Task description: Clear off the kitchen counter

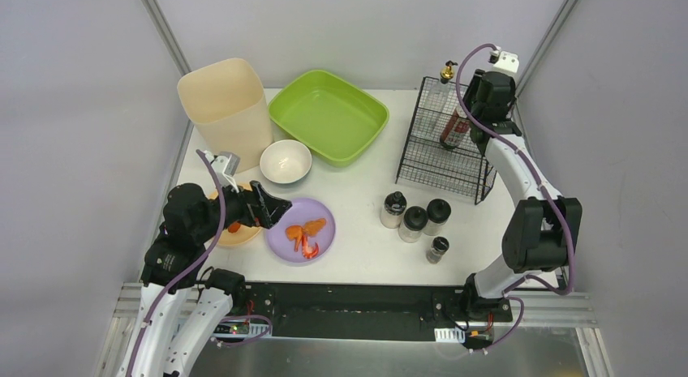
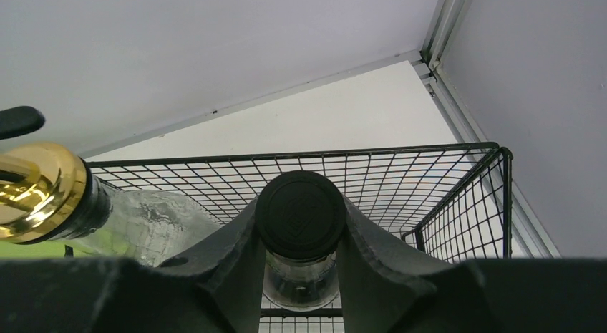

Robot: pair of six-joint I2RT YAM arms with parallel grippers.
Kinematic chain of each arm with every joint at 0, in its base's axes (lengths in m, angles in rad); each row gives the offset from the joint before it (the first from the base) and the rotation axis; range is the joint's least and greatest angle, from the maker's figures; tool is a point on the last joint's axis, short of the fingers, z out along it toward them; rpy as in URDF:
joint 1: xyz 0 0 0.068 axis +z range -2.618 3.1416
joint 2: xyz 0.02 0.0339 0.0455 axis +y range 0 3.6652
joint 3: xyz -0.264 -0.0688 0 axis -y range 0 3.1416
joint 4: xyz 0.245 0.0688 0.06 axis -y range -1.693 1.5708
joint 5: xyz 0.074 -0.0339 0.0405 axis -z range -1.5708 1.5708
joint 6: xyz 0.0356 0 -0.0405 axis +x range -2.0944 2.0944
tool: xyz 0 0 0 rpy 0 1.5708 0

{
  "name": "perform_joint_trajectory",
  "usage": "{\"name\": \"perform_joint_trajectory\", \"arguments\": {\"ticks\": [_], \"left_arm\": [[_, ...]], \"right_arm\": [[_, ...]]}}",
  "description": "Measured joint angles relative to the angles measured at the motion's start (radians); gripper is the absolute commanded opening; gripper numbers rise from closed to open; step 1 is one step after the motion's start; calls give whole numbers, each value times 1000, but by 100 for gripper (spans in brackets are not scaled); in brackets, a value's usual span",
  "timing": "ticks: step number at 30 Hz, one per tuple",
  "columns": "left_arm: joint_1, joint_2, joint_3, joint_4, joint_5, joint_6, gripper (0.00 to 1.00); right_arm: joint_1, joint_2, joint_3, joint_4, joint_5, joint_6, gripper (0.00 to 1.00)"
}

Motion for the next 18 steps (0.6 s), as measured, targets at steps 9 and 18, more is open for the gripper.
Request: {"name": "perform_joint_trajectory", "arguments": {"ticks": [9, 18], "left_arm": [[0, 0, 0, 0, 0, 0, 100], [0, 0, 0, 0, 0, 0, 100]], "right_arm": [[2, -15, -45, 63, -18, -6, 6], [19, -17, -46, 68, -15, -26, 41]]}}
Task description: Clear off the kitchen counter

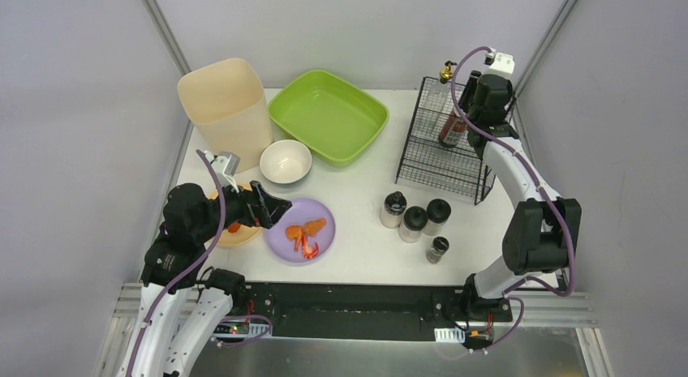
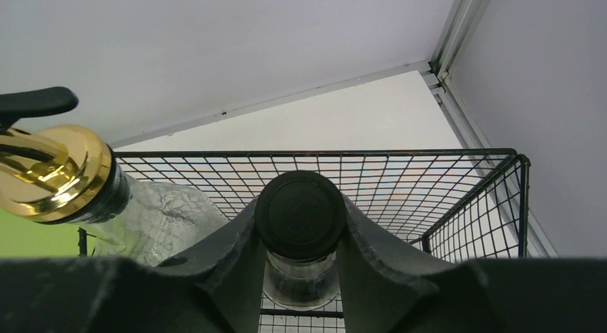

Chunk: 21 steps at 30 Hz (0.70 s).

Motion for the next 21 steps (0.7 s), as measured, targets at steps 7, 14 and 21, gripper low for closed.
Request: {"name": "perform_joint_trajectory", "arguments": {"ticks": [7, 14, 21], "left_arm": [[0, 0, 0, 0, 0, 0, 100], [0, 0, 0, 0, 0, 0, 100], [0, 0, 0, 0, 0, 0, 100]], "right_arm": [[38, -6, -1, 27, 2, -8, 64], [61, -37, -1, 34, 16, -18, 79], [72, -139, -11, 32, 31, -16, 99]]}}
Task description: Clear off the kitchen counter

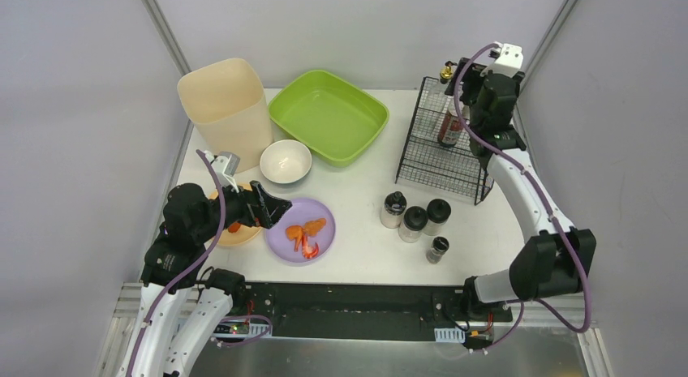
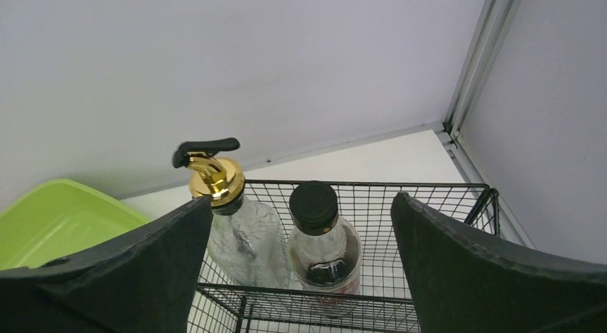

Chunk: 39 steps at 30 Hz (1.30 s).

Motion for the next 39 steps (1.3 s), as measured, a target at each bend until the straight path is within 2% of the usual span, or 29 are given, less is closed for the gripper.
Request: {"name": "perform_joint_trajectory", "arguments": {"ticks": [11, 13, 18, 22, 28, 32, 39], "left_arm": [[0, 0, 0, 0, -2, 0, 100], [0, 0, 0, 0, -3, 0, 100], [0, 4, 0, 0, -8, 0, 100], [0, 10, 0, 0, -9, 0, 100], [0, 11, 0, 0, -10, 1, 100], [0, 12, 0, 0, -10, 1, 100], [0, 12, 0, 0, -10, 1, 100]], "right_arm": [[47, -209, -15, -114, 29, 101, 99], [94, -241, -19, -138, 73, 116, 99], [305, -285, -21, -197, 237, 121, 99], [426, -286, -2, -361, 285, 190, 99], [465, -327, 16, -547, 141, 273, 99], [467, -387, 0, -581, 11, 293, 99], [471, -359, -10, -643, -78, 372, 99]]}}
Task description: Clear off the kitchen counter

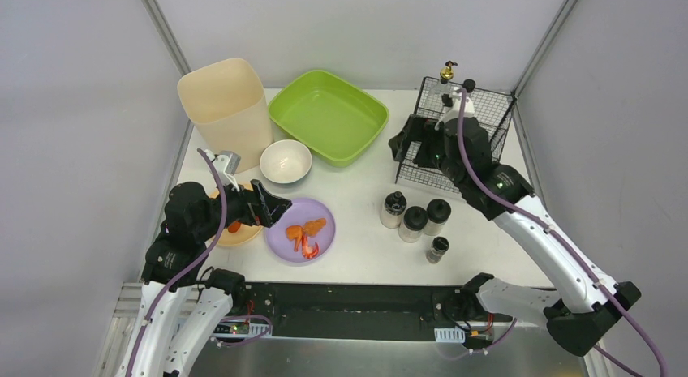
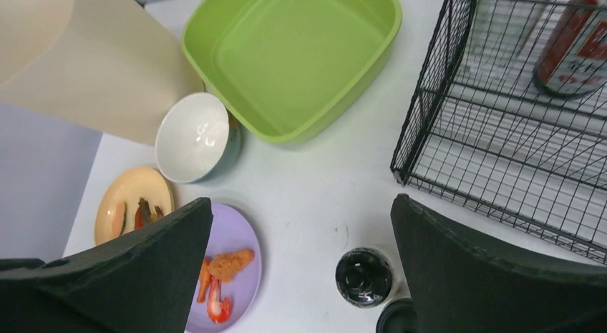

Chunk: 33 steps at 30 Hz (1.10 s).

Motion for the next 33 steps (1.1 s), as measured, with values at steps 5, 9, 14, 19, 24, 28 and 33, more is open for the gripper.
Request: {"name": "perform_joint_trajectory", "arguments": {"ticks": [5, 9, 14, 19, 24, 28, 33], "left_arm": [[0, 0, 0, 0, 0, 0, 100], [0, 0, 0, 0, 0, 0, 100], [0, 8, 0, 0, 0, 0, 100], [0, 11, 0, 0, 0, 0, 100], [0, 11, 0, 0, 0, 0, 100], [0, 11, 0, 0, 0, 0, 100], [0, 11, 0, 0, 1, 0, 100]], "right_arm": [[50, 29, -45, -29, -2, 16, 97], [72, 82, -45, -79, 21, 45, 96], [97, 171, -34, -151, 77, 66, 98], [114, 253, -32, -219, 120, 71, 98], [114, 291, -32, -251, 137, 71, 98], [114, 326, -14, -280, 133, 76, 97], [115, 386, 4, -298, 98, 80, 95]]}}
